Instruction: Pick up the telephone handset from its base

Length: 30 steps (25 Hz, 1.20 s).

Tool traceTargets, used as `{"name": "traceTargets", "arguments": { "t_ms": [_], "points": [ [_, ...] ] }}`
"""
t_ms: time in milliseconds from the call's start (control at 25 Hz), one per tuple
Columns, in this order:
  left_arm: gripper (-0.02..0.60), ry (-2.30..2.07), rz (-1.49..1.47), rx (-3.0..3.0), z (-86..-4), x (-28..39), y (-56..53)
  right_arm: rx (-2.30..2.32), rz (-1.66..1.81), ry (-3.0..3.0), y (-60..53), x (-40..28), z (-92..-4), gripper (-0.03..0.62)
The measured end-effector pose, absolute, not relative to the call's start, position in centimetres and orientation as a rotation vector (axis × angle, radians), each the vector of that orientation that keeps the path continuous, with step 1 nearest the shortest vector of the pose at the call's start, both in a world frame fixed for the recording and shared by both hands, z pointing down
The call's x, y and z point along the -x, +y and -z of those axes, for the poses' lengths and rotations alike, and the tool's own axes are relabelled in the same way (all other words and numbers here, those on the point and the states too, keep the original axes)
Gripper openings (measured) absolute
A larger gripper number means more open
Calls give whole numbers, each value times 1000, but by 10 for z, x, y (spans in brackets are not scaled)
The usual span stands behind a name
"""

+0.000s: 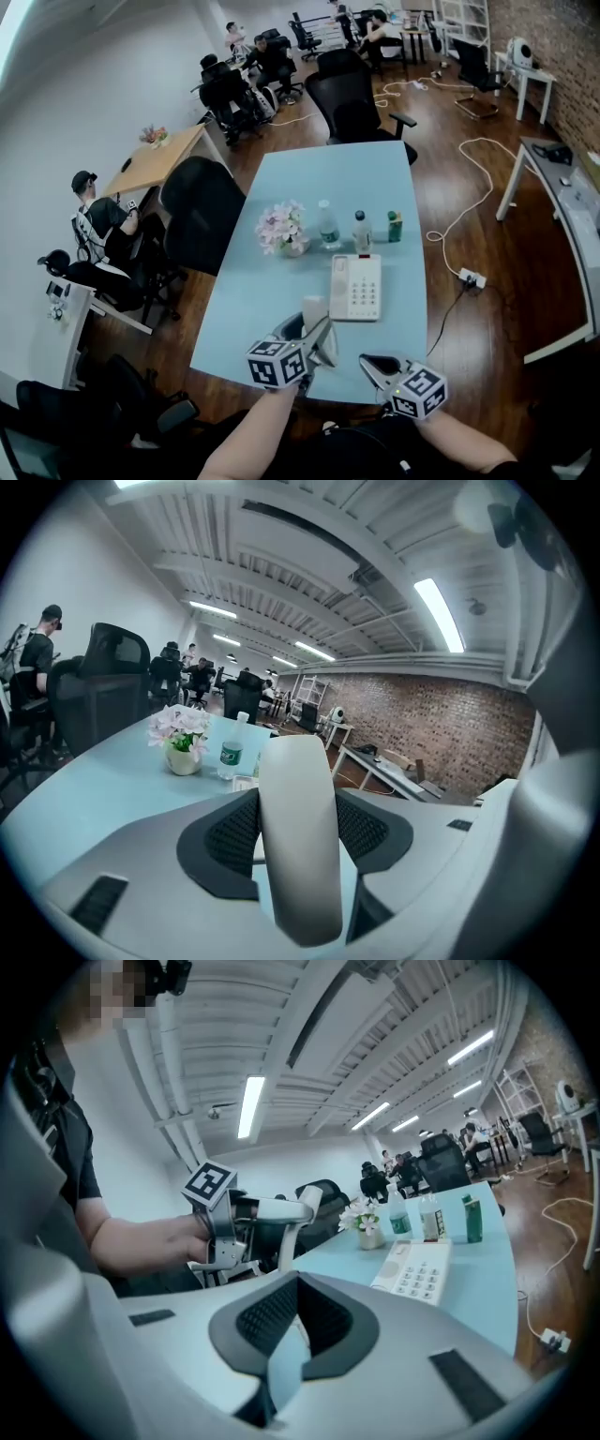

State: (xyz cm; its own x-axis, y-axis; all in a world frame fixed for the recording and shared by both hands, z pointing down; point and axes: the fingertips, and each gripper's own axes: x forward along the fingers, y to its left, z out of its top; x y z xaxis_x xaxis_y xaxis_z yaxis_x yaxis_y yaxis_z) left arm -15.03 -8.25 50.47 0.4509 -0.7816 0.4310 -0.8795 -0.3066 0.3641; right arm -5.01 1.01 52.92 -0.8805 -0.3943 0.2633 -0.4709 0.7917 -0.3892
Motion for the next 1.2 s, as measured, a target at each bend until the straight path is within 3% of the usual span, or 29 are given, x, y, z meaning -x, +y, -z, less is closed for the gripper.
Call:
{"name": "traceTargets", "arguments": {
  "t_ms": [760,1200],
  "points": [
    [241,-1144,-129,-2321,-483,188,4,-1055,-607,-2638,84,81,-524,12],
    [241,-1169,-100,-2317,-483,199,18,-993,-540,-2617,82,91,-524,12]
  ]
}}
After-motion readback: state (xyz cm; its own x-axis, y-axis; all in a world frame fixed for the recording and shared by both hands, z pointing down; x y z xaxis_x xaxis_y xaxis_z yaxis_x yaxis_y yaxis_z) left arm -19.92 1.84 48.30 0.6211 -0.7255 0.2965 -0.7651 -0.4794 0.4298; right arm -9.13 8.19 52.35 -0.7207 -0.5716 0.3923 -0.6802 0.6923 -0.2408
